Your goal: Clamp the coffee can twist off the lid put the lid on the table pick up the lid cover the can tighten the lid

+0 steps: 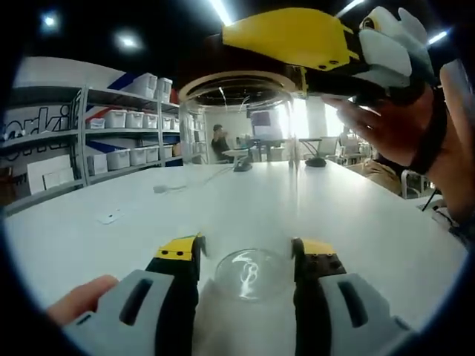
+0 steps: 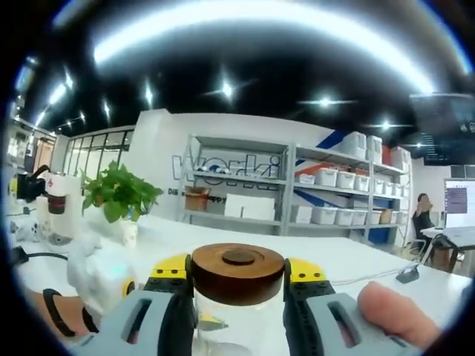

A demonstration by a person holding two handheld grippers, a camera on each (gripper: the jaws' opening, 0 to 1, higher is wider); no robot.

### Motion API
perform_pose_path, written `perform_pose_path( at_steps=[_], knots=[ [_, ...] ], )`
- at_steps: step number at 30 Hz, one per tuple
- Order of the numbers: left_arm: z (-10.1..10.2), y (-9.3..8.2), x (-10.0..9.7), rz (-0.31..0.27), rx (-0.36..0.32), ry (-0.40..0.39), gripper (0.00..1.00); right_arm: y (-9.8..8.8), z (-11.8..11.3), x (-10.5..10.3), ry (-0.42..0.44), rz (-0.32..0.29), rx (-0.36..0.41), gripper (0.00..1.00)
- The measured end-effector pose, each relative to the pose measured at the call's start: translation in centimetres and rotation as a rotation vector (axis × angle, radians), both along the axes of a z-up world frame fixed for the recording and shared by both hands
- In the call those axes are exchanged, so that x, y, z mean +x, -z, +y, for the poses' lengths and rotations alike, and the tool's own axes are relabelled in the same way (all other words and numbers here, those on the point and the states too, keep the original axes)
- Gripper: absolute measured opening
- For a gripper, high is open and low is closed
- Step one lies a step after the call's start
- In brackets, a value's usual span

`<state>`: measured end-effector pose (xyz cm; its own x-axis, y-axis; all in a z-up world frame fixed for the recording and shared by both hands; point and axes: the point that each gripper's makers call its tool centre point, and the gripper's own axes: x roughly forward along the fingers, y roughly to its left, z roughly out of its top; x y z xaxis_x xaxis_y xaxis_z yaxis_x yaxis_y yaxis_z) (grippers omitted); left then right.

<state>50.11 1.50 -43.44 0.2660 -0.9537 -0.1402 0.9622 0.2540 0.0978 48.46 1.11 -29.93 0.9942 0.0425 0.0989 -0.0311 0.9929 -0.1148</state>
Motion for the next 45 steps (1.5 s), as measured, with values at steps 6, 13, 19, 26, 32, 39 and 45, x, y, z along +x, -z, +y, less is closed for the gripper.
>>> perform_pose_path(
  at_steps=[6,13,19,26,32,39,45],
  knots=[
    [0.1,0.0,-0.2,-0.002,-0.001,0.002,0.4,0.0,0.1,-0.2,0.013,-0.019,0.004,0.42],
    [0.0,0.0,-0.6,-0.005,-0.001,0.012,0.4,0.0,-0.2,-0.6,0.012,-0.039,0.007,0.43],
    [0.1,0.0,-1.0,0.0,-0.001,0.015,0.4,0.3,0.1,-1.1,-0.129,0.022,0.009,0.49],
    [0.1,0.0,-1.2,0.002,-0.003,0.017,0.4,0.1,-1.0,-1.3,-0.354,0.018,0.002,0.55],
    [0.0,0.0,-1.4,0.004,-0.003,0.021,0.4,-1.1,-1.7,-2.1,-0.65,0.008,0.039,0.55],
    [0.0,0.0,-1.6,0.005,-0.003,0.022,0.4,-2.1,-3.6,-1.9,-0.871,-0.011,-0.016,0.54],
    [-0.1,0.0,-1.5,0.003,-0.003,0.025,0.4,0.1,-3.7,-0.4,-1.092,0.033,-0.018,0.56]
  ],
)
